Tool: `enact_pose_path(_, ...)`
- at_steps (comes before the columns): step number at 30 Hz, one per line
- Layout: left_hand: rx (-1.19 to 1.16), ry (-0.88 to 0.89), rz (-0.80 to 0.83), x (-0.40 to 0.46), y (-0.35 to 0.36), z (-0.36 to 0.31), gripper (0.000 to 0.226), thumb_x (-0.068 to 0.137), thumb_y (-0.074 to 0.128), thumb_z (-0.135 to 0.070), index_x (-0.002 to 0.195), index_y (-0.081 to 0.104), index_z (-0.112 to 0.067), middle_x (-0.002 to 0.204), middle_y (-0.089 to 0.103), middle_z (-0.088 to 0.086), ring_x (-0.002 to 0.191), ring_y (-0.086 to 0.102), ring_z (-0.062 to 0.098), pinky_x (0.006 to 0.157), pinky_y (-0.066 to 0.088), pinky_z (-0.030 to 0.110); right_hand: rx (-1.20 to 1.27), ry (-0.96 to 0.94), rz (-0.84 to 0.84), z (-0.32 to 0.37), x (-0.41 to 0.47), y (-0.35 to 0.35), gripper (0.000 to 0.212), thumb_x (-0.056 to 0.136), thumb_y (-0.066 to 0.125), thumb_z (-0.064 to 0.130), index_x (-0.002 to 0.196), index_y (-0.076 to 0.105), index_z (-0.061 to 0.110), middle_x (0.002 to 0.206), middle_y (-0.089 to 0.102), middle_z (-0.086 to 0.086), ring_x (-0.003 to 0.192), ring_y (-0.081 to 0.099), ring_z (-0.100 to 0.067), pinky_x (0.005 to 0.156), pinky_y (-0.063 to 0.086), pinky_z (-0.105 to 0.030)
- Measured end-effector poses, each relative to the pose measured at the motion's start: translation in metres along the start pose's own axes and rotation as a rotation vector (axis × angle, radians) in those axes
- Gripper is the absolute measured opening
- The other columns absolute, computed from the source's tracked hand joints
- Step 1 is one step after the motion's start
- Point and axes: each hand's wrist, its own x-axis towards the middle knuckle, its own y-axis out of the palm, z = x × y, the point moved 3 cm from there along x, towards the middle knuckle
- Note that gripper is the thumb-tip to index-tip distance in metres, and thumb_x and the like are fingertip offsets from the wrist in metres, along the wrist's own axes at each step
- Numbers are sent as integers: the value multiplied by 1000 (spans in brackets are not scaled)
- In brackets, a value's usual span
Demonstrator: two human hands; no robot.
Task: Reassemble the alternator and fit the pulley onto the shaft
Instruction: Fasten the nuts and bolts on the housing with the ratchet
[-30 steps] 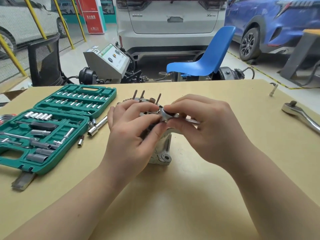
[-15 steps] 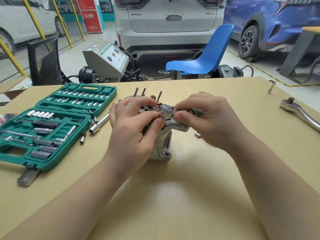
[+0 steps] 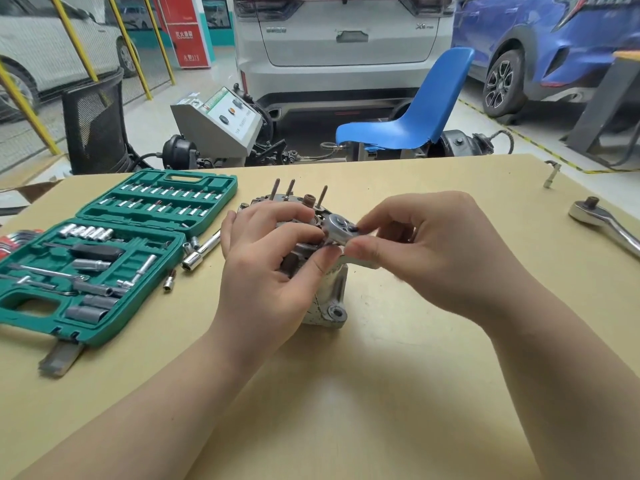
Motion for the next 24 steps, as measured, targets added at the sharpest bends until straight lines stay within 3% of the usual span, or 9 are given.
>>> enact_pose_path(3,-1,4,25,1,-1,-1,15,95,78,-34,98,84,-21,119,66,-9,125,52,3,107,40,71,253,78,133,-6,1,0,40,84,84,36,121,70,31,68,74,6,59,67,-10,57,49,-18)
enact_pose_path(6,-2,6,39,1,-2,-1,14,96,76,-32,100,85,-22,120,66,-9,125,51,4,108,38,70,469,69,190,-8,2,6,26,91,72,25,116,73,30,69,74,-2,57,62,-12,54,47,-21)
enact_pose_path(8,-11,4,37,1,-3,-1,15,97,75,-30,100,86,-20,120,66,-8,125,50,1,108,38,70,500,19,203,-8,1,7,30,94,63,13,116,74,31,74,73,-3,62,62,-12,56,47,-21)
enact_pose_path(11,-6,1,34,1,-3,0,16,98,74,-29,101,86,-18,121,67,-6,124,51,6,109,36,71,247,-170,176,-6,-1,4,42,93,65,5,125,73,30,93,71,3,83,65,-18,64,49,-26)
enact_pose_path(16,6,30,38,1,-3,3,17,99,72,-30,103,86,-21,124,67,-4,126,52,10,109,36,73,-160,-400,125,11,5,-2,31,90,77,15,121,75,19,124,67,4,107,65,-18,88,52,-31)
enact_pose_path(18,-18,24,41,-1,-3,5,15,98,75,-33,105,85,-25,126,66,-5,125,51,5,107,38,73,-228,-417,176,23,12,-6,25,88,79,24,112,76,18,114,71,9,96,66,-13,81,51,-27)
enact_pose_path(21,-98,-53,44,0,-4,5,18,91,82,-45,105,84,-33,130,66,-10,129,51,1,106,43,72,-356,-412,270,43,25,-8,19,87,76,40,97,73,24,87,65,15,77,59,-13,69,51,-35)
enact_pose_path(24,-165,-65,20,2,1,3,22,89,85,-40,101,85,-22,126,70,-5,128,59,21,93,52,66,-480,-324,353,59,40,-4,15,86,70,50,95,70,37,78,64,16,77,55,-8,70,52,-37)
